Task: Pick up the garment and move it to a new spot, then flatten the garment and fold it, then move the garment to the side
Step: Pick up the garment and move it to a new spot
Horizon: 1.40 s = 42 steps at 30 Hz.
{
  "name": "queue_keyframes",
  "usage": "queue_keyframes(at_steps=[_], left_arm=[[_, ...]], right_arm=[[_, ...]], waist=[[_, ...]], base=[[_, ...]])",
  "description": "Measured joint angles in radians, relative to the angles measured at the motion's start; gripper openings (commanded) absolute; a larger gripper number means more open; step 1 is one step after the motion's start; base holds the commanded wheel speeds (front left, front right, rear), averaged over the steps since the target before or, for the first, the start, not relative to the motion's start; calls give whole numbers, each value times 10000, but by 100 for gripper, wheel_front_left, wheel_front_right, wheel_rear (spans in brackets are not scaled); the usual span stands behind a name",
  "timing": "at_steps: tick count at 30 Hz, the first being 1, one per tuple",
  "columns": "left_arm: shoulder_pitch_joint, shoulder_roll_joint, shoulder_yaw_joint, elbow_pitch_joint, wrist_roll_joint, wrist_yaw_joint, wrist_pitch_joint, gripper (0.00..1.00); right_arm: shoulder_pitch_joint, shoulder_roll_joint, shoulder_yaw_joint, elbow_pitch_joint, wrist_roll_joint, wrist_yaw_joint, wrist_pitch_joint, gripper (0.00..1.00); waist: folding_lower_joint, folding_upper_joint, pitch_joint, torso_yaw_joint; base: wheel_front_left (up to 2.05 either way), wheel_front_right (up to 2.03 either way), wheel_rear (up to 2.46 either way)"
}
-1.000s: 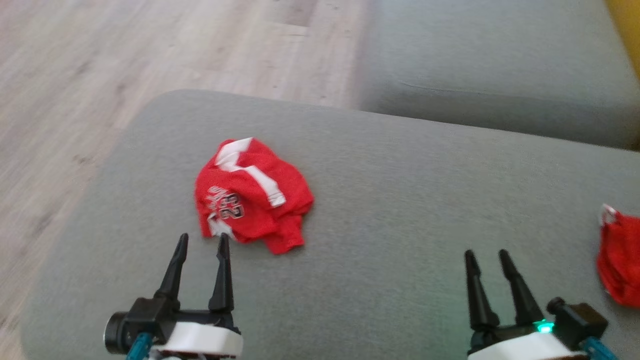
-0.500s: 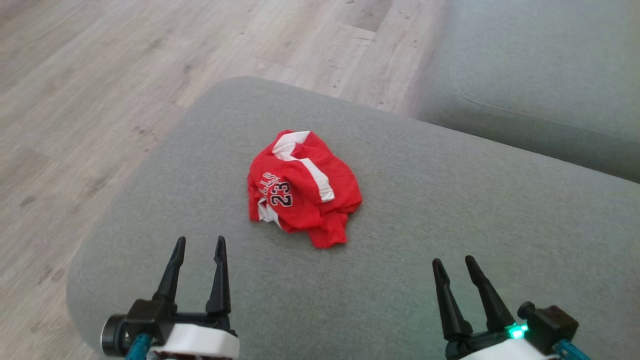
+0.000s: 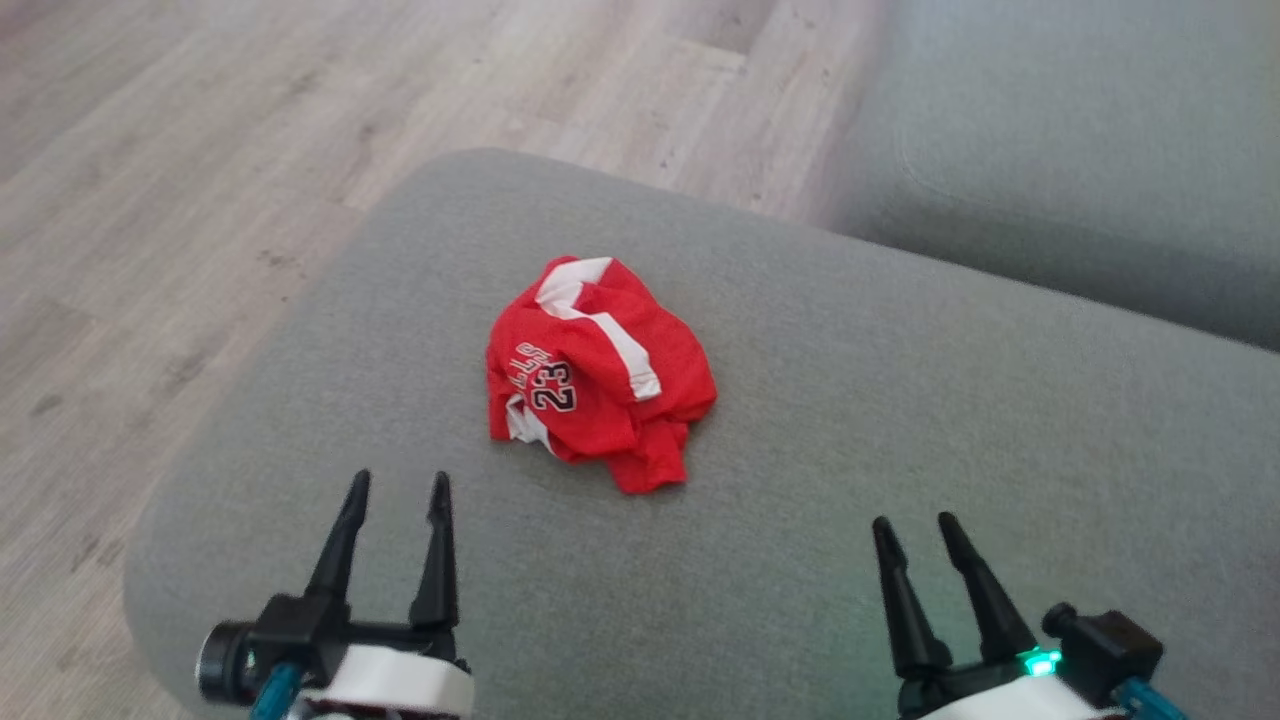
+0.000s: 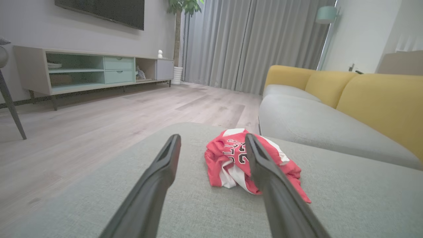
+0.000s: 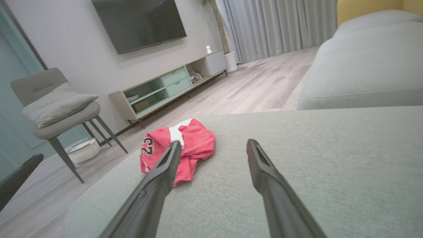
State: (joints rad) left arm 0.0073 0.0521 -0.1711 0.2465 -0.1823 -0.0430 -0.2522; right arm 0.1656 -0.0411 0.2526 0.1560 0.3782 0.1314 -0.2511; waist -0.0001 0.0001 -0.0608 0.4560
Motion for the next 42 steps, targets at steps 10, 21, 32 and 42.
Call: queue_keyframes(at_steps=[10,21,32,42], left_arm=[[-2686,458,-1490,1501,437,-740,1666,100],[-4577,930,-2514,3434,59,-894,2249,100],[-5671,938,-2575,5482,59,-803,2119,59],[-5956,884,-2562,5544,-430,-811,878,0]], right_arm=[[-229,-4,-405,-148,-370,0,0,100],[-959,-19,-556,-180,-604,0,0,100],[-1255,-25,-485,-136,-777,0,0,100],[-1243,-27,-431,4,-788,0,0,100]], waist=[[2,0,785,-663],[3,0,1970,-1788],[2,0,2519,-2550],[0,0,2050,-2645]], base=[[0,0,0],[0,0,0],[0,0,0],[0,0,0]])
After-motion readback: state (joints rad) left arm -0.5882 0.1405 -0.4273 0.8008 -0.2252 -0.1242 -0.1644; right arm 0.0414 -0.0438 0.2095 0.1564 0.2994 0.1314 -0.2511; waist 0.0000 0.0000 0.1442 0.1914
